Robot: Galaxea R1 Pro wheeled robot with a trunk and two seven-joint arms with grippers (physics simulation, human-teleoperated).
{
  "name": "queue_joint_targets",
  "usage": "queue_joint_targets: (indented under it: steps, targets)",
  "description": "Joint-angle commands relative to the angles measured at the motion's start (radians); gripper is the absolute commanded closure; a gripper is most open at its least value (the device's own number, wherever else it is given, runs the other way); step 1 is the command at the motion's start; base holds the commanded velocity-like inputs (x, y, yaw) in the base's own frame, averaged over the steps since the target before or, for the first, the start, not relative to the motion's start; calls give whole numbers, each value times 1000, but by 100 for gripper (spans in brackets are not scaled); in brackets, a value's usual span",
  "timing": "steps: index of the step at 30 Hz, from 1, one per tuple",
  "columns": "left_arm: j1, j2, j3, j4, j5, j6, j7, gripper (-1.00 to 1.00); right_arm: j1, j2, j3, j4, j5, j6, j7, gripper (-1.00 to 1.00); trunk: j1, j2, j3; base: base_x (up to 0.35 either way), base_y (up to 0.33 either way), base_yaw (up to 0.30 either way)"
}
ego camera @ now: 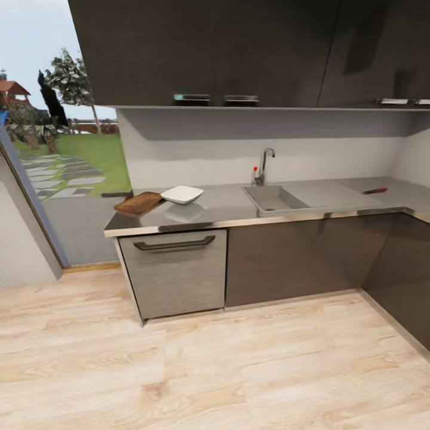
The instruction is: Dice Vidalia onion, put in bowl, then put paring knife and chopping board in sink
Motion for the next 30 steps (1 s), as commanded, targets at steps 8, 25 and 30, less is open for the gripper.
queue_joint_targets:
  steps: [8,25,30]
  targets:
    - [0,0,1,0,3,-1,-2,-100,0,0,0,0,0,-3,0,-100,0,0,-1,102,282,0]
    - [0,0,1,0,3,-1,-2,-100,0,-2,3,0,2,-3,4,-100,0,0,-1,127,276,0]
    - [0,0,1,0,3,-1,-2,-100,0,-2,3,0,5,-3,4,-100,0,0,-1,148,270,0]
